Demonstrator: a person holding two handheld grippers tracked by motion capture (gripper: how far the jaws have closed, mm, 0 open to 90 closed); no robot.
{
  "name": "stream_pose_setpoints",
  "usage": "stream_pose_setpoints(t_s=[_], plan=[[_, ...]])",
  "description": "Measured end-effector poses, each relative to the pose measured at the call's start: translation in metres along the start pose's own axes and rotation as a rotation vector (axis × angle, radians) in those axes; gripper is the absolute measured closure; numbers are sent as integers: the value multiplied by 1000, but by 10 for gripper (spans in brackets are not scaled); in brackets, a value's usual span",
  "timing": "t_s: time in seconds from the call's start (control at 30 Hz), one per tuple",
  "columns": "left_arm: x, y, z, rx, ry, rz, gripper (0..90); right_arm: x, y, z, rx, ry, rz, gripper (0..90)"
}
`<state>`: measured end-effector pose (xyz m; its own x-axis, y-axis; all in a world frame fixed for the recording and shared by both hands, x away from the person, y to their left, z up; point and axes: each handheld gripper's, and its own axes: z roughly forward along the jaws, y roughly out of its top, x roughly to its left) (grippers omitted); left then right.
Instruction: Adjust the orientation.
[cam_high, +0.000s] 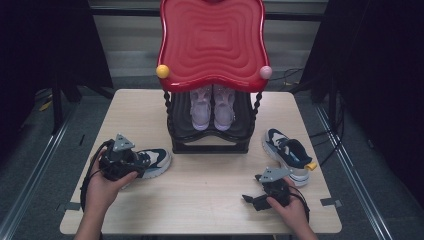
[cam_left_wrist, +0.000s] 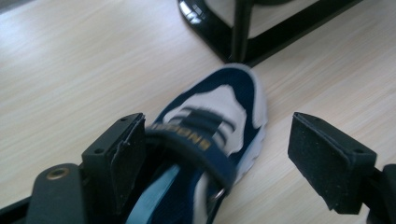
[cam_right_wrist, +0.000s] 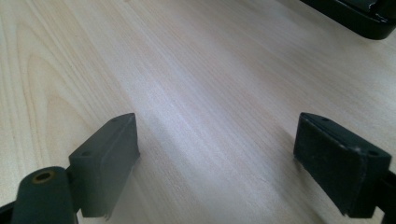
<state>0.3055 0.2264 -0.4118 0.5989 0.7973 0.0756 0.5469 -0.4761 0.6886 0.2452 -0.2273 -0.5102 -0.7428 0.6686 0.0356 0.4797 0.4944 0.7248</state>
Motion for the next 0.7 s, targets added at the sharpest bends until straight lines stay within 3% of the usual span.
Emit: stream_pose_setpoints(t_s=[0.03,0.17,0.23,0.3,0.43,0.5,0.7], plan=[[3,-4,2,11,-4,-23,192,0,0,0,0,0,0,133],[3,-16,11,84,-12,-12,295,0,0,0,0,0,0,133],[1,-19,16,112,-17,31,484,0,0,0,0,0,0,133],[0,-20,18,127,11,40,615,0,0,0,0,-1,0,134],[0,-18,16,137,7,35,705,0,0,0,-1,-1,-2,133],[-2,-17,16,133,26,20,742,0,0,0,0,0,0,133],[-2,-11,19,96,81,-53,758,0,0,0,-1,0,-1,133]])
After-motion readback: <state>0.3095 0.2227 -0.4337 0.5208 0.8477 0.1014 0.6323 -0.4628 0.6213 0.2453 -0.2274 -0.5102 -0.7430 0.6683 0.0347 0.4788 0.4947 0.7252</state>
